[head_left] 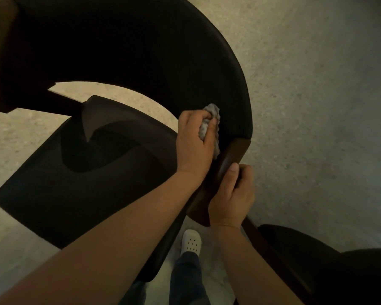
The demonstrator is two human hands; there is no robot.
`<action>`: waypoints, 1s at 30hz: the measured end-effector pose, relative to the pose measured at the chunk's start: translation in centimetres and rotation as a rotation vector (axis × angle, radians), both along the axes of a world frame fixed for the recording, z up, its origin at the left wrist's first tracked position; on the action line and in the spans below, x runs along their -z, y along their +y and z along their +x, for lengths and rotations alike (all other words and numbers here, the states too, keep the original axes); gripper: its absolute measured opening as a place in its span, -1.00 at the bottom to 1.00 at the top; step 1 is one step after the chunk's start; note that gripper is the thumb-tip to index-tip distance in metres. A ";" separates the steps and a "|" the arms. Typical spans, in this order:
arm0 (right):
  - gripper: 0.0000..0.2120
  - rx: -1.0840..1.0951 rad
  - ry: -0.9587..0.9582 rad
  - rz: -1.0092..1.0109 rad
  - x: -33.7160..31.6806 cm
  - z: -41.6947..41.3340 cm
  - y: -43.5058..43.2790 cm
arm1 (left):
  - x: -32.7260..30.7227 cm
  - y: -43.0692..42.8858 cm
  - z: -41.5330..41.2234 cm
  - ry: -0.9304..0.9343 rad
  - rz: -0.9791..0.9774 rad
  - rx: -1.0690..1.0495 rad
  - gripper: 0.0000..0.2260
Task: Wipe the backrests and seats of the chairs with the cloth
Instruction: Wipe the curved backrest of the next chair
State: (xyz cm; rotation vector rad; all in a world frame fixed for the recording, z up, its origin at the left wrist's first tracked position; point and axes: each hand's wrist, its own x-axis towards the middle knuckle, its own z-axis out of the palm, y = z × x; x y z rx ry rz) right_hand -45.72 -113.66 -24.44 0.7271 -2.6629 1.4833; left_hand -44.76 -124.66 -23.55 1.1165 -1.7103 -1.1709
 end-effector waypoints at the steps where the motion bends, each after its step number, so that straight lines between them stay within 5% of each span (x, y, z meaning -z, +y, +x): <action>1: -0.70 -0.002 -0.001 -0.001 0.0 0.0 0.0 | 0.0 0.0 0.1 0.006 0.007 -0.003 -0.92; 10: -0.73 -0.014 -0.021 -0.006 -0.2 0.1 0.0 | 1.8 0.5 0.9 -0.029 0.039 0.022 -0.92; 19: -0.71 -0.014 -0.056 -0.027 0.1 0.1 0.1 | 8.8 -0.8 3.5 -0.379 0.358 0.069 -0.81; 23: -0.72 -0.010 -0.081 0.012 -0.1 -0.1 0.1 | 7.9 -1.6 4.6 -0.291 0.488 -0.038 -0.86; 30: -0.84 -0.008 -0.081 -0.029 -3.0 -2.0 -1.1 | -0.1 -3.4 3.1 -0.159 0.159 0.069 -0.95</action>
